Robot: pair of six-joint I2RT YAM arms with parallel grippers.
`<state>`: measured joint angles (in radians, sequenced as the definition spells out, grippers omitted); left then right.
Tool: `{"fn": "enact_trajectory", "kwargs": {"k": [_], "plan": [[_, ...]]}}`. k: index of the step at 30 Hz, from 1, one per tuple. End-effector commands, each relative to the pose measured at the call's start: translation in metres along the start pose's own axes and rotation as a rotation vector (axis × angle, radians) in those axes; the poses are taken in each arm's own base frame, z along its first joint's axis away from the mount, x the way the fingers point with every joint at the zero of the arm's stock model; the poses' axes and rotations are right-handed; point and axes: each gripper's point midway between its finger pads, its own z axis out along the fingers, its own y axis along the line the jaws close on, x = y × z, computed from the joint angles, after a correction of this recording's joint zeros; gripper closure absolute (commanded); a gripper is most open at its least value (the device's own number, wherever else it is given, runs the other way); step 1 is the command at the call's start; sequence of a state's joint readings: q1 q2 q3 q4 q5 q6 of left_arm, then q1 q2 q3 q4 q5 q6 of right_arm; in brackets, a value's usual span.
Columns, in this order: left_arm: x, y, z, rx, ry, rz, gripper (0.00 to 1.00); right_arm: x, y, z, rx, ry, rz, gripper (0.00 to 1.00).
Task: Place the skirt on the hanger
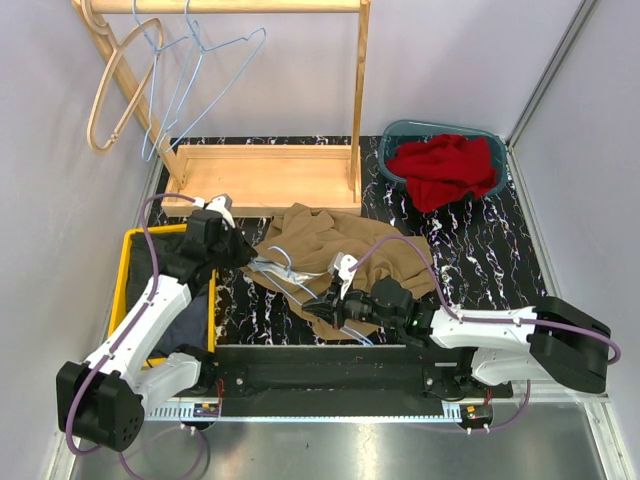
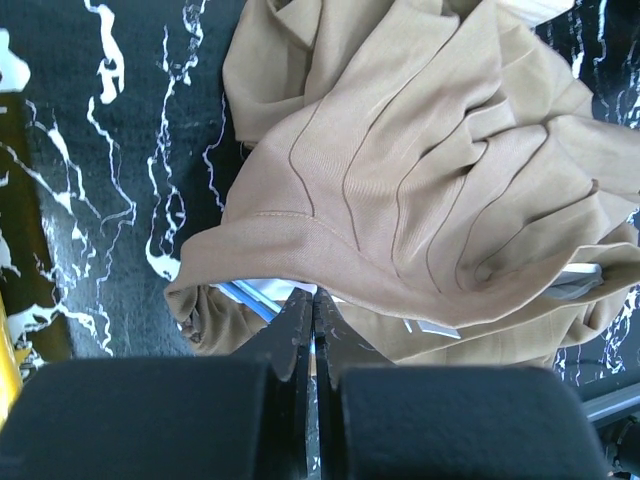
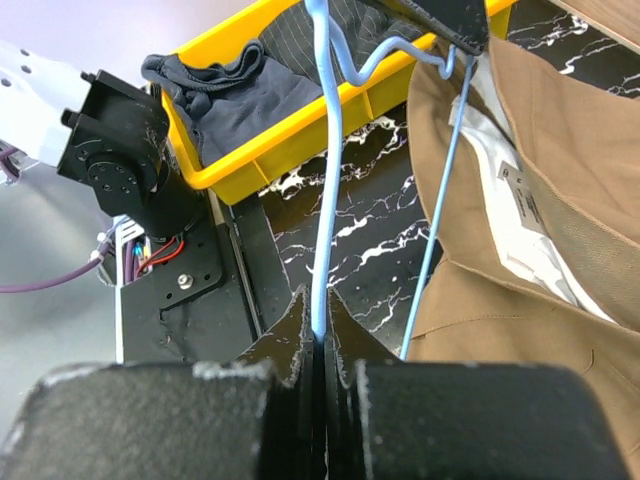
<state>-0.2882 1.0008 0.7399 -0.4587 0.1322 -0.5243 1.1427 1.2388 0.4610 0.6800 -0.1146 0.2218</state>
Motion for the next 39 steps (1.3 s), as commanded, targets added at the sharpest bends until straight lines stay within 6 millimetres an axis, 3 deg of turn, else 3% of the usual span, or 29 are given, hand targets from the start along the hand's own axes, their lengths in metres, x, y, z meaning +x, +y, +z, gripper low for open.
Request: {"fn": "enact_trajectory", "kwargs": {"k": [1,6,11,17,23,28,35,39], "plan": [[-0.001,-0.060,-0.023,0.283,0.052,0.037,1.00,-0.032,-0.009,0.011,0.061,-0.154,-0.044,1.00],[-0.002,-0.066,-0.027,0.309,0.058,0.052,1.00,-0.035,-0.013,0.013,0.098,-0.184,-0.052,1.00],[-0.007,-0.065,-0.028,0.291,0.051,0.061,0.91,-0.040,-0.009,0.017,0.100,-0.232,-0.058,1.00],[-0.025,-0.066,-0.034,0.252,0.013,0.097,0.61,-0.040,-0.002,0.023,0.149,-0.304,-0.087,1.00],[-0.033,-0.065,-0.038,0.228,-0.009,0.121,0.49,-0.058,-0.002,0.013,0.214,-0.388,-0.114,1.00],[-0.038,-0.060,-0.045,0.194,-0.028,0.156,0.29,-0.066,-0.008,0.007,0.260,-0.418,-0.132,1.00],[-0.035,-0.042,-0.055,0.102,-0.014,0.216,0.23,-0.073,-0.008,0.007,0.273,-0.440,-0.134,1.00],[-0.035,-0.029,-0.053,0.032,-0.008,0.225,0.25,-0.065,-0.010,0.012,0.281,-0.408,-0.141,1.00]]}}
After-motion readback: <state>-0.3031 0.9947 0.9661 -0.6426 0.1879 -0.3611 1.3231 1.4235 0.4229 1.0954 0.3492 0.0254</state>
